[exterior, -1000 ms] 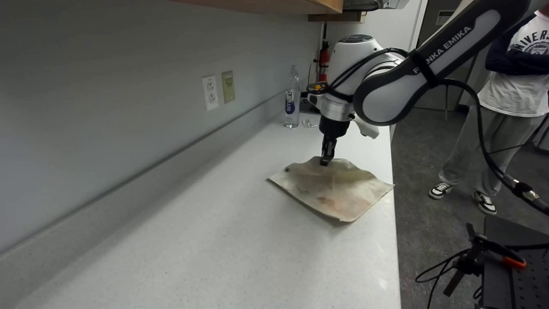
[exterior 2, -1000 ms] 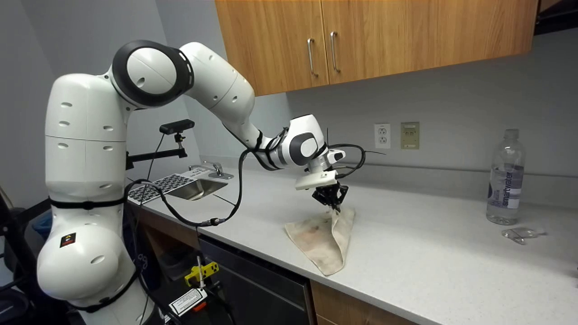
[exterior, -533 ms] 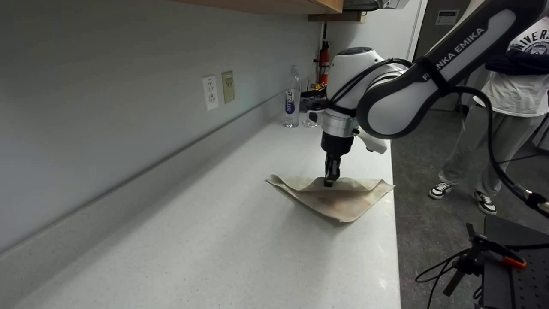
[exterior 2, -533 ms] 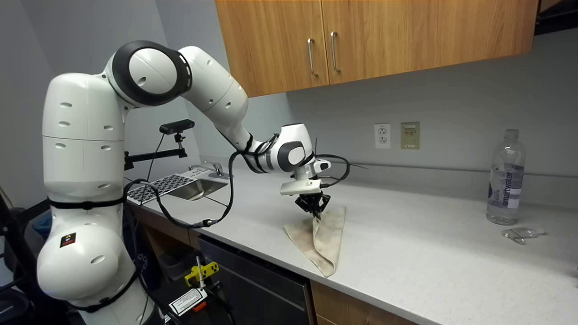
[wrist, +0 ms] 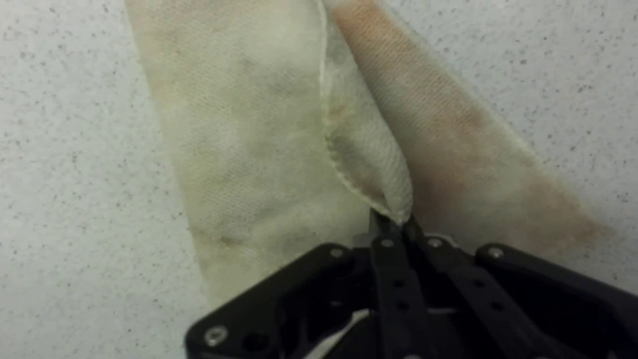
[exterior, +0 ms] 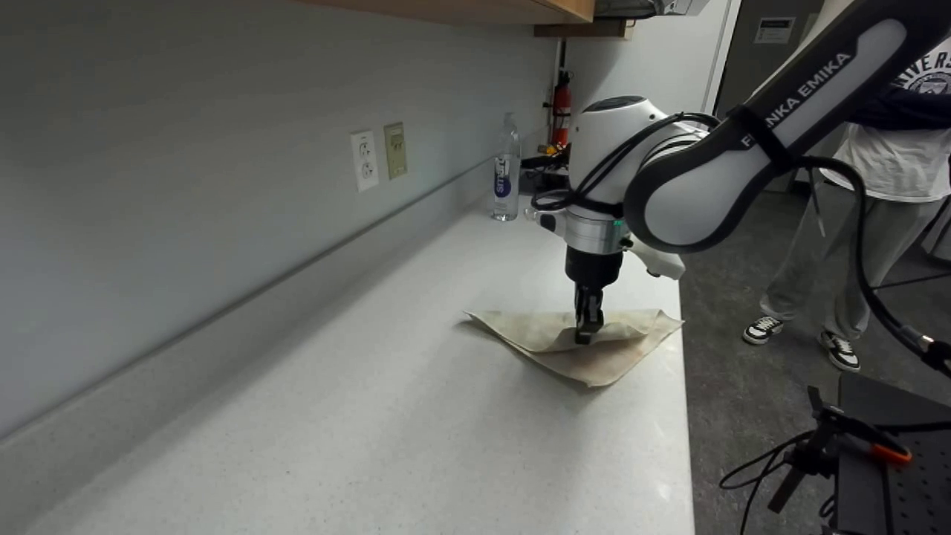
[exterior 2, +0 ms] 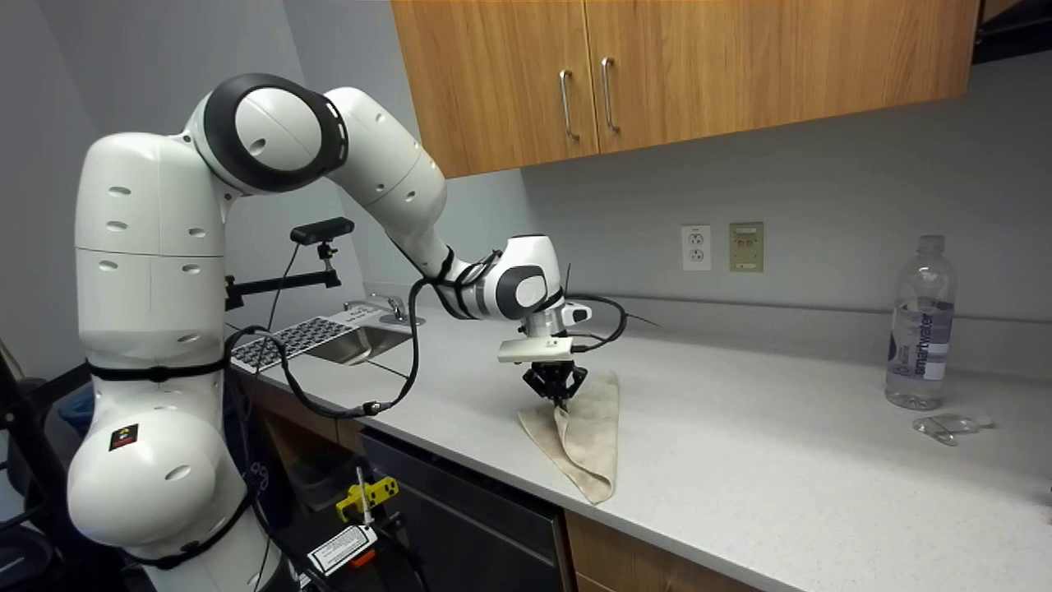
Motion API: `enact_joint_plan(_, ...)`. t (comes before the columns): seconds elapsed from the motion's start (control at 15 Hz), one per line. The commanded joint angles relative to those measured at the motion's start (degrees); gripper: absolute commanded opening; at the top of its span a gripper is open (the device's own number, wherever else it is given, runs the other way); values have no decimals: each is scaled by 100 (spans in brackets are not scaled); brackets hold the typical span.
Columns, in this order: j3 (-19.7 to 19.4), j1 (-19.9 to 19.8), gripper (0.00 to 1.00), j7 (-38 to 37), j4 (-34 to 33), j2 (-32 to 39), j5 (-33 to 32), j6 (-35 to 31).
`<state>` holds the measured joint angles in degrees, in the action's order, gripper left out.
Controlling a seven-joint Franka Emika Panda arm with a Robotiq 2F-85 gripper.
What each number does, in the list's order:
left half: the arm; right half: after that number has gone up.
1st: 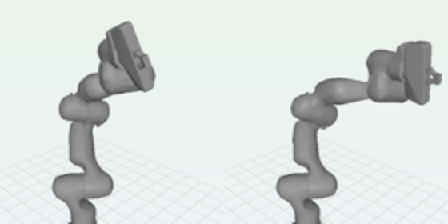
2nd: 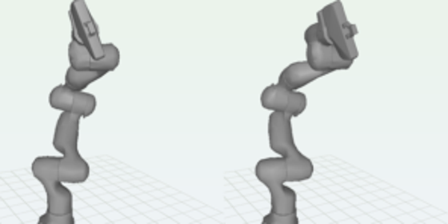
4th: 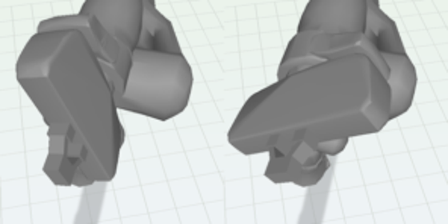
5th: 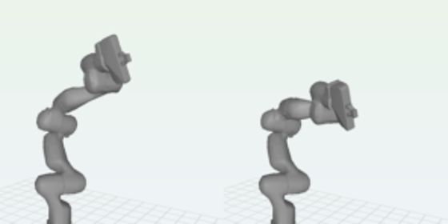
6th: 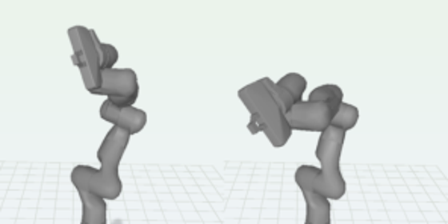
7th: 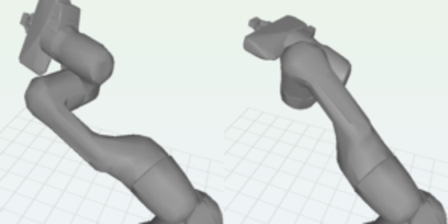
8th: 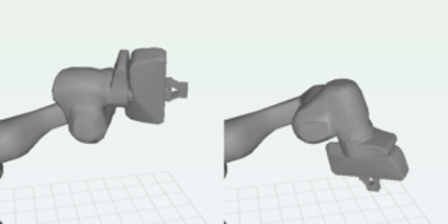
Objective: Fold the towel on the counter
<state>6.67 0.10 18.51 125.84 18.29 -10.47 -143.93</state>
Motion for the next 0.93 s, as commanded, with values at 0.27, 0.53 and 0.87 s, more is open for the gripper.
enact_joint_plan(0.27, 132, 7, 1, 78, 37, -98, 567, -13)
enact_joint_plan(0.53, 160, 23, 1, 11, -8, -52, 768, -36)
enact_joint_plan(0.87, 183, 60, 42, -50, -14, -108, 852, 122)
